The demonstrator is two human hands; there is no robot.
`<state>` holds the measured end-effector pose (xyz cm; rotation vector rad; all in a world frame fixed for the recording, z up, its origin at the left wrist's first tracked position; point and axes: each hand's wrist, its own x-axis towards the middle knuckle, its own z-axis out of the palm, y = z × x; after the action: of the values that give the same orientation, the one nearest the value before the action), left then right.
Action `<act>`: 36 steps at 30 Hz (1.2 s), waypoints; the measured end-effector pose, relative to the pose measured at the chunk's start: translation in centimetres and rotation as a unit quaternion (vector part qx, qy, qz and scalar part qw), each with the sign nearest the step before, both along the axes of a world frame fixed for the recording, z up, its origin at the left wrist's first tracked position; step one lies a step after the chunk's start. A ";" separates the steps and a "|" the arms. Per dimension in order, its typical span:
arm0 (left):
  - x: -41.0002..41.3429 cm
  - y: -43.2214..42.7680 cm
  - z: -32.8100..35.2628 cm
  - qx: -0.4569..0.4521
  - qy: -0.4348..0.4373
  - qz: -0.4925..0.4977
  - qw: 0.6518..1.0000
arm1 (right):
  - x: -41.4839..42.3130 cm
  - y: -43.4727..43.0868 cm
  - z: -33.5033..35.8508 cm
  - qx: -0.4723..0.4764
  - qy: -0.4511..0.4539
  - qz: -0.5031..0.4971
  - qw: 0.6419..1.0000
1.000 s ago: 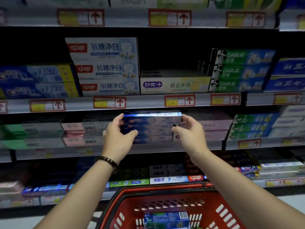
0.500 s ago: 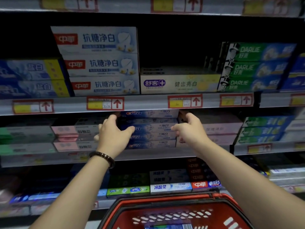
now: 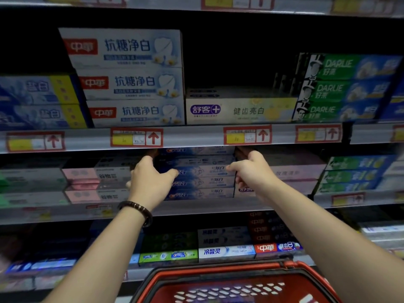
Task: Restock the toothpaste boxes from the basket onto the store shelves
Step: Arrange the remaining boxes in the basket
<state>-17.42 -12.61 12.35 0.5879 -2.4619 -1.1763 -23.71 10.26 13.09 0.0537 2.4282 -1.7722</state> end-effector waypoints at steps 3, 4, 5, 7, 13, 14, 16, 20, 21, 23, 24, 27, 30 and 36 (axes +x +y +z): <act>0.0 0.0 -0.1 0.005 0.010 0.001 1.000 | 0.0 -0.1 0.0 0.009 0.011 -0.002 1.000; 0.0 0.0 -0.2 0.005 0.013 0.000 1.000 | 0.0 -0.1 -0.1 0.018 0.015 -0.003 1.000; 0.0 0.0 -0.2 0.005 0.017 0.000 1.000 | 0.1 -0.1 -0.1 0.025 0.018 -0.003 1.000; 0.0 -0.1 -0.3 0.004 0.024 0.002 1.000 | 0.2 -0.2 -0.2 0.030 0.018 -0.001 0.999; -0.3 -0.3 -0.4 -0.006 0.013 0.001 1.000 | 0.4 -0.2 -0.1 0.029 0.024 0.003 0.999; -0.3 -0.3 -0.5 -0.003 0.006 0.001 1.000 | 0.4 -0.2 0.0 0.029 0.025 0.005 0.999; -0.3 -0.4 -0.6 0.002 -0.002 0.002 1.000 | 0.6 -0.2 0.1 0.029 0.027 0.008 0.999; -0.5 -0.2 -0.7 0.006 -0.001 0.004 1.000 | 0.9 -0.4 0.4 0.016 0.031 0.014 0.999; -0.5 -0.2 -0.7 0.007 -0.001 0.005 1.000 | 0.9 -0.4 0.4 0.014 0.030 0.014 0.999; -0.5 -0.2 -0.7 0.008 0.002 0.008 1.000 | 0.9 -0.4 0.3 0.009 0.027 0.014 1.000; -0.6 -0.2 -0.7 0.010 0.004 0.009 1.000 | 1.0 -0.4 0.2 0.006 0.024 0.014 1.000; -0.7 -0.1 -0.8 0.010 0.004 0.012 1.000 | 1.0 -0.5 -0.2 -0.014 0.015 0.015 1.000; -0.8 0.0 -0.9 0.015 0.002 0.014 1.000 | 1.0 -0.6 -0.6 -0.033 0.014 0.015 0.999; -0.9 0.0 -1.1 0.028 0.002 0.006 1.000 | 0.9 -0.7 -0.6 -0.061 0.017 0.027 0.998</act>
<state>-18.35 -12.59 11.21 0.6155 -2.4256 -1.2444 -22.84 9.59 12.45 -0.0547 2.3155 -1.9075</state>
